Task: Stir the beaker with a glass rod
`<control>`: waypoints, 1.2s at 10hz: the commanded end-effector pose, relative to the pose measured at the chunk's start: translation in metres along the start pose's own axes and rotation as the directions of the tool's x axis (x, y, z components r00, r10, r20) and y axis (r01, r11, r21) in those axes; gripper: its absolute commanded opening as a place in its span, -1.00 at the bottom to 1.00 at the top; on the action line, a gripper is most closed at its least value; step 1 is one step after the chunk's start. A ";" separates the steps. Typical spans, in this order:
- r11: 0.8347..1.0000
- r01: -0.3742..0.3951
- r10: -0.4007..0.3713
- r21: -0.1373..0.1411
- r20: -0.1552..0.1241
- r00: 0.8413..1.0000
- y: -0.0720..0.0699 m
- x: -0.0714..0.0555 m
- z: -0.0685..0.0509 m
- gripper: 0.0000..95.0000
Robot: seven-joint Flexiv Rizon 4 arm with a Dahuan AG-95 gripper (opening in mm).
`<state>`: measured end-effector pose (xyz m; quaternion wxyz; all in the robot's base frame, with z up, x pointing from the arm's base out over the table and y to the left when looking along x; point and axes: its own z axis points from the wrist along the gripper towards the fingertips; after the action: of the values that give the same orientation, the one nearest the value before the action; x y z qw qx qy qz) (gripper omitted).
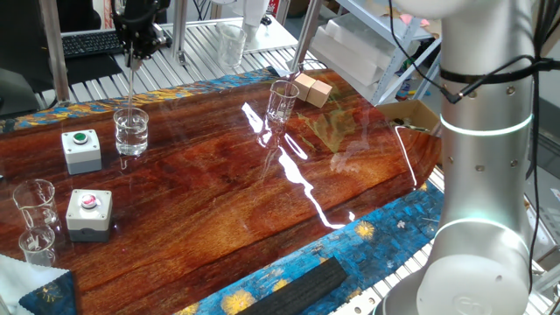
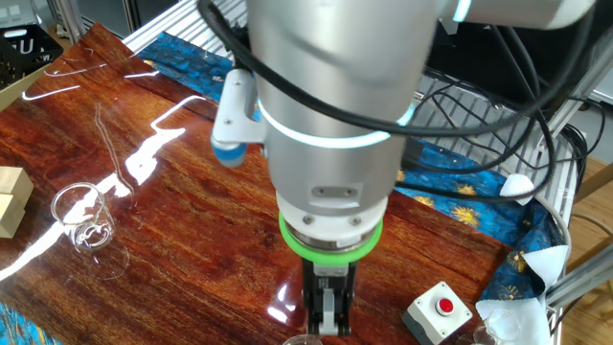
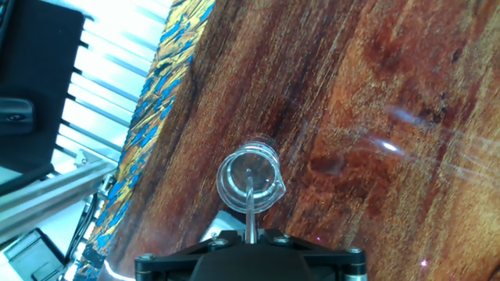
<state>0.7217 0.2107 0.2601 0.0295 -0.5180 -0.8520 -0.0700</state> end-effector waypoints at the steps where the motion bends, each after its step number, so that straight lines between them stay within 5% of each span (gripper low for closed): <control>1: 1.000 0.013 -0.013 0.006 0.027 1.000 -0.002 0.000 0.001 -1.00; 5: 0.999 0.036 -0.037 0.034 0.031 0.999 -0.003 0.000 0.000 -1.00; 8: 0.995 0.053 -0.053 0.082 -0.001 0.999 -0.006 0.003 0.001 -1.00; 11: 0.998 0.014 -0.014 0.055 -0.015 1.000 -0.006 0.004 0.002 -1.00; 12: 0.999 -0.021 0.022 0.030 -0.039 0.999 -0.006 0.004 0.002 -1.00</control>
<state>0.7194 0.2130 0.2603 0.0607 -0.5134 -0.8546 -0.0489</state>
